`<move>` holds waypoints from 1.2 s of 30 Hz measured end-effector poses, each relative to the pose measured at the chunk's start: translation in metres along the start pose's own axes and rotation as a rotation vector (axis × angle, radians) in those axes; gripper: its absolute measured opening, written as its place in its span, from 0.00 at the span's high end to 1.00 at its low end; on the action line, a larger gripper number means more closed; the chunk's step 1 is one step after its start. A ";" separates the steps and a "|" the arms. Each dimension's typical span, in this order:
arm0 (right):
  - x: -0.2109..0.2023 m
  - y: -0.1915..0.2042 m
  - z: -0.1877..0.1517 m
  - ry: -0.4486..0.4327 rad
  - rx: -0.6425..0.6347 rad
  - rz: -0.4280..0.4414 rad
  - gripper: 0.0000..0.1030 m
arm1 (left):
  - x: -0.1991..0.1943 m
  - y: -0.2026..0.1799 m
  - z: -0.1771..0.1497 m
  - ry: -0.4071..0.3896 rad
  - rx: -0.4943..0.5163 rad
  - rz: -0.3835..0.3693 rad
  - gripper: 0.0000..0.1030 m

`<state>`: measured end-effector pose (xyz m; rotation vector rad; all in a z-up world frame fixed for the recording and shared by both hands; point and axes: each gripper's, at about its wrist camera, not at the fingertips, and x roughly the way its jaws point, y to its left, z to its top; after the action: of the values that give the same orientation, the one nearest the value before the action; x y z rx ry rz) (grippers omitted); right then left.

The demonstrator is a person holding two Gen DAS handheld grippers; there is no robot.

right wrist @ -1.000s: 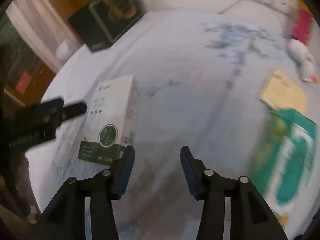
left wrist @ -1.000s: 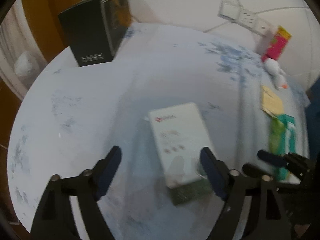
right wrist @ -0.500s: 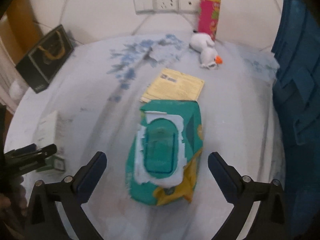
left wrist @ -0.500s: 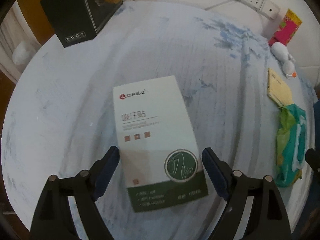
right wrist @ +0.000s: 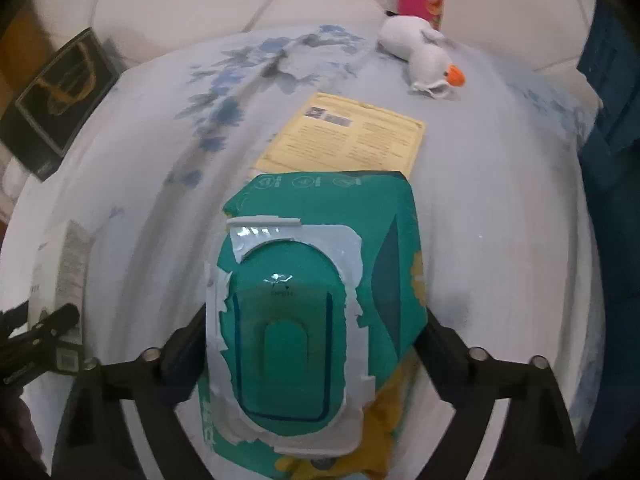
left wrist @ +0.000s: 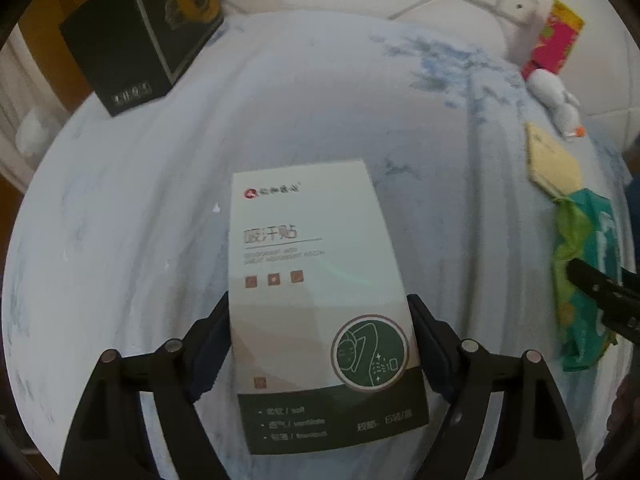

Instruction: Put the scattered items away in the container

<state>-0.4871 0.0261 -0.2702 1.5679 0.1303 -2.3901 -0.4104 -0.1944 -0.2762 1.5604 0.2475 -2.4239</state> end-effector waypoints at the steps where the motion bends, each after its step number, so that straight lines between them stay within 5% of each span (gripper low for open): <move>1: -0.006 0.003 -0.002 -0.010 -0.005 -0.001 0.14 | -0.007 -0.001 0.000 -0.016 0.007 -0.005 0.22; 8: -0.080 0.023 -0.016 -0.130 -0.024 0.008 0.14 | -0.076 0.002 -0.006 -0.137 0.048 -0.061 0.25; 11: -0.123 0.032 -0.024 -0.197 -0.027 -0.003 0.14 | -0.104 0.004 -0.010 -0.171 0.080 -0.103 0.48; 17: -0.195 0.041 -0.049 -0.274 -0.003 -0.048 0.14 | -0.131 0.009 -0.023 -0.168 0.141 -0.146 0.50; 21: -0.201 0.037 -0.070 -0.254 0.031 -0.064 0.15 | -0.117 0.024 -0.030 -0.120 0.130 -0.144 0.12; 24: -0.182 0.034 -0.084 -0.205 0.055 -0.047 0.15 | -0.107 0.033 -0.033 -0.106 0.101 -0.145 0.04; 31: -0.139 0.034 -0.109 -0.089 0.071 -0.010 0.15 | -0.101 0.025 -0.069 0.013 0.153 -0.210 0.04; 36: -0.131 0.031 -0.128 -0.055 0.062 -0.008 0.15 | -0.097 0.041 -0.098 0.049 0.096 -0.168 0.04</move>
<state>-0.3167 0.0487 -0.2009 1.5287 0.0517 -2.4632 -0.2747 -0.1956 -0.2285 1.7049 0.2860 -2.5616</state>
